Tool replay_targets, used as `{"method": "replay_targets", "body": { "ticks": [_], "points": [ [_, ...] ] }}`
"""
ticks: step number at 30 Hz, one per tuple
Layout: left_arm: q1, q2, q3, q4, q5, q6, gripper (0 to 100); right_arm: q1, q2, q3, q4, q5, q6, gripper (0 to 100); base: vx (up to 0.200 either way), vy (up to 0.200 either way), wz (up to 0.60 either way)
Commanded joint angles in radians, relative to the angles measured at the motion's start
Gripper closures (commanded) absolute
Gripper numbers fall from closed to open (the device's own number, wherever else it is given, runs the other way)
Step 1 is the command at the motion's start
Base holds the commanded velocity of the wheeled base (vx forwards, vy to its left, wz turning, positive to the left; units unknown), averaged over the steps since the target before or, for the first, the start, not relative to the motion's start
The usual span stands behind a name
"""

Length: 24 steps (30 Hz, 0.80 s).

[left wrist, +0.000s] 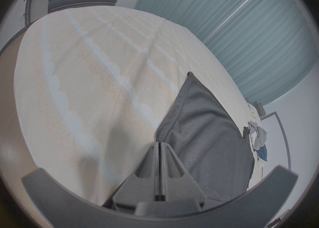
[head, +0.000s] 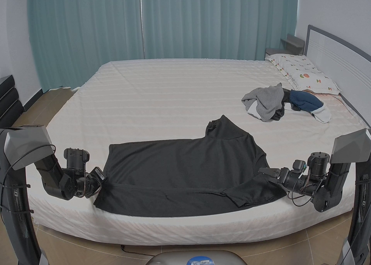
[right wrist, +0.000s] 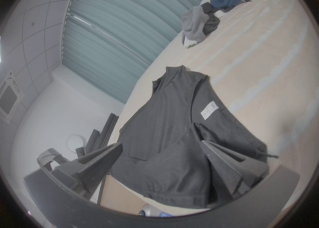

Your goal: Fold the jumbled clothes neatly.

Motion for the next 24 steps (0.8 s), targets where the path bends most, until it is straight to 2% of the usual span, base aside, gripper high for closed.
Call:
{"method": "replay_targets", "body": {
  "ticks": [1, 16, 17, 24],
  "points": [
    [0.000, -0.001, 0.000, -0.001, -0.001, 0.000, 100, 0.004, 0.064, -0.046, 0.001, 0.000, 0.000, 0, 0.000, 0.000, 0.00],
    [0.000, 0.001, 0.000, -0.001, 0.001, 0.000, 100, 0.009, 0.130, -0.120, 0.001, -0.001, 0.000, 0, 0.000, 0.000, 0.00],
    [0.000, -0.001, 0.000, -0.001, 0.001, 0.000, 100, 0.009, 0.130, -0.120, 0.001, -0.001, 0.000, 100, 0.000, 0.000, 0.00],
    [0.000, 0.006, -0.003, -0.002, 0.002, 0.001, 100, -0.011, 0.133, -0.119, -0.009, -0.008, 0.000, 100, 0.000, 0.000, 0.00]
  ]
}}
